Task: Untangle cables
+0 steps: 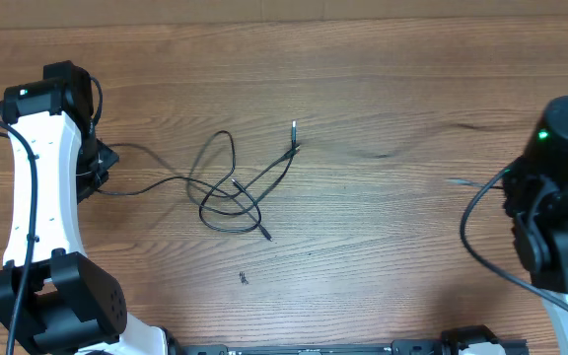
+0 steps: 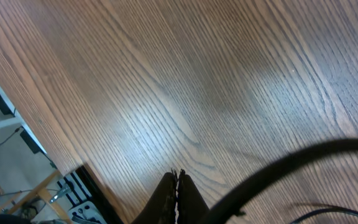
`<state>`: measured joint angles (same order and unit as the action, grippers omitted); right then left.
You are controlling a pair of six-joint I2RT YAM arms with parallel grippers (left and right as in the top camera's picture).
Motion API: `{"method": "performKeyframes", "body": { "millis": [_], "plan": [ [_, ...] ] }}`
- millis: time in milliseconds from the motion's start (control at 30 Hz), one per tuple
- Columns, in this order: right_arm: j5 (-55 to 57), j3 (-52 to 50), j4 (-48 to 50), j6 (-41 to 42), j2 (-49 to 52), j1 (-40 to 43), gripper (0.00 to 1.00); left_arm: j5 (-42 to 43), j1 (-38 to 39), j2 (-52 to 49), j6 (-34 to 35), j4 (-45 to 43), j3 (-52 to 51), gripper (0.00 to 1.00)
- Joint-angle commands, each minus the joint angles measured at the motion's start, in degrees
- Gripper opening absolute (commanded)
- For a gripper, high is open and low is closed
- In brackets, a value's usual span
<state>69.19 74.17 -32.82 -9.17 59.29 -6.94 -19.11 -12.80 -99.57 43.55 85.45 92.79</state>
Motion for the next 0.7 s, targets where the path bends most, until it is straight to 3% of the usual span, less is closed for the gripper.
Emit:
{"method": "performKeyframes", "body": {
  "millis": [0, 300, 567, 667],
  "plan": [
    [-0.02, 1.68, -1.07, 2.08, -0.94, 2.84, 0.04, -0.63, -0.15, -0.44, 1.27, 0.02, 1.05, 0.05],
    [-16.79, 1.68, -7.78, 8.7, -0.94, 3.28, 0.04, 4.76, 0.07, -0.44, 1.27, -0.87, 1.05, 0.04],
    [-42.27, 1.68, -8.85, 9.64, -0.94, 3.28, 0.04, 6.1, 0.07, -0.44, 1.25, -0.85, 1.05, 0.31],
    [-55.93, 1.68, -9.16, 9.62, -0.94, 3.28, 0.04, 6.8, 0.07, -0.44, 1.27, -0.87, 1.05, 0.33]
  ]
}}
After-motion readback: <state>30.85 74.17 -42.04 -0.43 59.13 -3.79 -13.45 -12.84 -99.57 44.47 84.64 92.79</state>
